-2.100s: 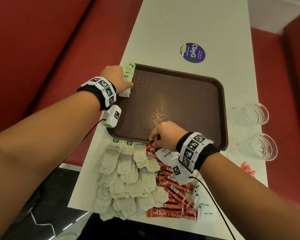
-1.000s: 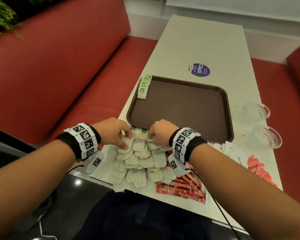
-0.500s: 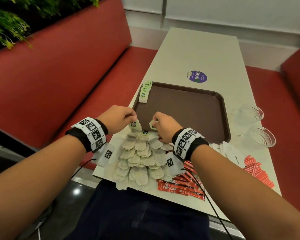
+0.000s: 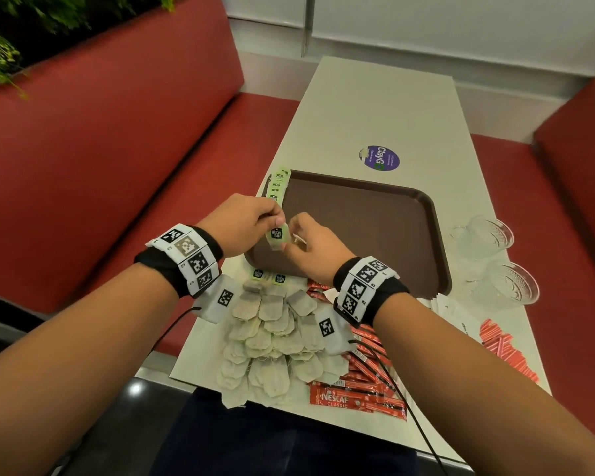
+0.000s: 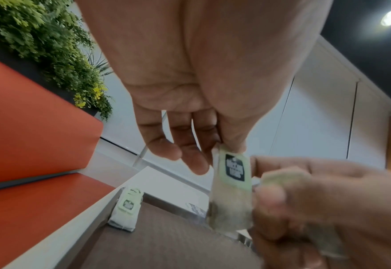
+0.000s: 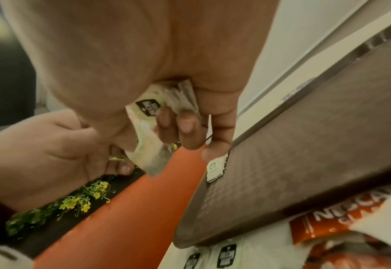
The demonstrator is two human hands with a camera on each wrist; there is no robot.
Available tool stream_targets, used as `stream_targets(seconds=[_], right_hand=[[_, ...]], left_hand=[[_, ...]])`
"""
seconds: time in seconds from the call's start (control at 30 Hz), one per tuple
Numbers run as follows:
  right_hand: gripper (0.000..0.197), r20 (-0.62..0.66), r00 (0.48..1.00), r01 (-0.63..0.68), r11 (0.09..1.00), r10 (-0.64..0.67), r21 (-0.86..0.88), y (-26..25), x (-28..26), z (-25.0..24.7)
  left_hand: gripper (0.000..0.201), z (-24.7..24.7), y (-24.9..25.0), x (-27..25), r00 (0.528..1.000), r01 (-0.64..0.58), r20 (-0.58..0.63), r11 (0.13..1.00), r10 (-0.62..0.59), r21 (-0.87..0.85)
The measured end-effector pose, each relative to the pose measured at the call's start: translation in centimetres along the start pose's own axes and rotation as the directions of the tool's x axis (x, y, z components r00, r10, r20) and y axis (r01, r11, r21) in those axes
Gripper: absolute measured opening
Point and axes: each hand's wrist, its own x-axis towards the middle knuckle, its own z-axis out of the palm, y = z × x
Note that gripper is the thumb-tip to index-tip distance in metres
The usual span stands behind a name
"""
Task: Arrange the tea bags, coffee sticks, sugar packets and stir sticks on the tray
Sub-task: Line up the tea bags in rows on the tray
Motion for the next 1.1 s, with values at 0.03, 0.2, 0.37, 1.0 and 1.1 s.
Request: stream_targets(seconds=[0.03, 0.2, 0.37, 1.0, 1.1], right_hand=[[0.012, -0.005, 1.000, 0.006, 1.000, -0.006, -0.030, 0.3, 0.4, 0.2], [0.011, -0.096, 0.995, -0.008, 1.000, 0.007, -0.008, 1.2, 2.1, 0.1], [0.013, -0.088, 0.995, -0.050, 0.998, 0.054, 0.039, 1.7, 3.9, 0.1], [0.008, -0.010, 0.987, -0.159, 0.982, 0.161, 0.100, 6.3, 5.5, -1.5], [0.008, -0.035, 0.987, -0.150, 0.985, 0.154, 0.087, 6.8, 5.7, -1.4]], left_hand=[[0.014, -0.1, 0.0, 0.4, 1.000, -0.016, -0.010, 1.000, 0.015, -0.024], [0.009, 0.3, -1.8, 1.9, 0.996, -0.003, -0.086, 0.976, -0.016, -0.218], [0.010, 1.6, -4.4, 3.7, 0.994, 0.078, -0.058, 0.960, -0.097, -0.270], [0.031, 4.5, -10.5, 14.1, 0.882, 0.465, 0.032, 0.879, -0.470, 0.103], [0.031, 4.6, -10.0, 13.9, 0.914, 0.385, 0.096, 0.918, -0.394, 0.096]])
